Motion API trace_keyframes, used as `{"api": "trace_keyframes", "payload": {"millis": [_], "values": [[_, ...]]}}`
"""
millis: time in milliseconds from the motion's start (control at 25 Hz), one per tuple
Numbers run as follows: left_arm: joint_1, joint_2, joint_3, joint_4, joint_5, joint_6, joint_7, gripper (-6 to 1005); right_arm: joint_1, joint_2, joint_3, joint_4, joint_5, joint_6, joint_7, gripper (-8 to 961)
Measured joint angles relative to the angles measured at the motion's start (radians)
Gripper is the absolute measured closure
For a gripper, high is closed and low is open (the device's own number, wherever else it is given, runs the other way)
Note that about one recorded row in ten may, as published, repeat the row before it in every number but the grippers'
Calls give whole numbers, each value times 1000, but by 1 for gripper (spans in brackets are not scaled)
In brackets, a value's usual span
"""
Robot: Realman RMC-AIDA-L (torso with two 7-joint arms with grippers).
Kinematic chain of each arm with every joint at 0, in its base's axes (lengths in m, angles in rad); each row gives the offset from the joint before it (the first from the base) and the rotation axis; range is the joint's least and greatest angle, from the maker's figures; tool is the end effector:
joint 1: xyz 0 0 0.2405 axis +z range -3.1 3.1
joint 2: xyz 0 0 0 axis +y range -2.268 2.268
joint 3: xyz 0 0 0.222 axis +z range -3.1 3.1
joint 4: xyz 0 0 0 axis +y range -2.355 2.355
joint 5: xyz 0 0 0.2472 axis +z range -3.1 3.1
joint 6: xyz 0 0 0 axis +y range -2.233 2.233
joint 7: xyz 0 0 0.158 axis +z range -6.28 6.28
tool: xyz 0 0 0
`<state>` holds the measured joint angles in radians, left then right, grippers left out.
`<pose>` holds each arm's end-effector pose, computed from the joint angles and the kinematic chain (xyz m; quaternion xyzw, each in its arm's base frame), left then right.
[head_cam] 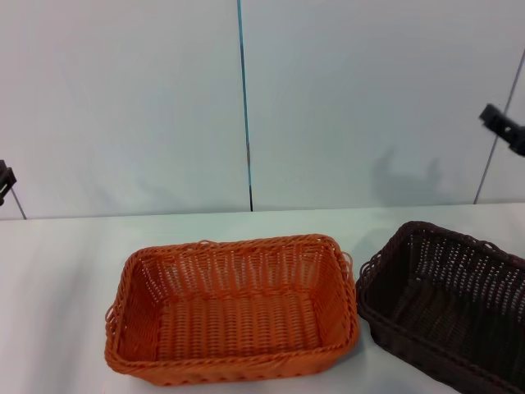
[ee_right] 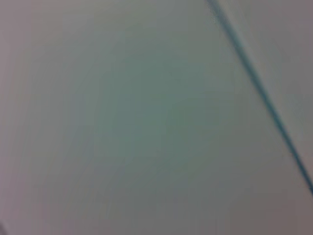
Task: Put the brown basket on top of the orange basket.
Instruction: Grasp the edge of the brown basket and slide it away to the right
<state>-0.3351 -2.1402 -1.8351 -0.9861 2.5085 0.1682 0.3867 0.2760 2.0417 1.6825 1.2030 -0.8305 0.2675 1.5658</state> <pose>-0.2842 0.4501 0.0997 -0.5894 -0.3606 -0.2215 0.6881 0.1916 0.4534 0.0973 -0.3947 -0.6509 -0.4969 0.4166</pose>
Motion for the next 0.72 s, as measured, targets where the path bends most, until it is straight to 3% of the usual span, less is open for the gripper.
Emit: {"api": "trace_keyframes", "payload": {"millis": [200, 400, 640, 720], "values": [[0, 0, 1, 5, 5, -3, -2, 111, 21, -18, 1, 5, -233, 22, 117, 107], [3, 0, -1, 8, 5, -4, -2, 111, 84, -31, 47, 6, -590, 77, 283, 108], [4, -3, 5, 17, 6, -6, -2, 111, 220, -43, 250, 11, -1205, 411, 744, 109], [4, -7, 3, 18, 6, -6, -2, 111, 256, -26, 290, 80, -1434, 517, 891, 110]]}}
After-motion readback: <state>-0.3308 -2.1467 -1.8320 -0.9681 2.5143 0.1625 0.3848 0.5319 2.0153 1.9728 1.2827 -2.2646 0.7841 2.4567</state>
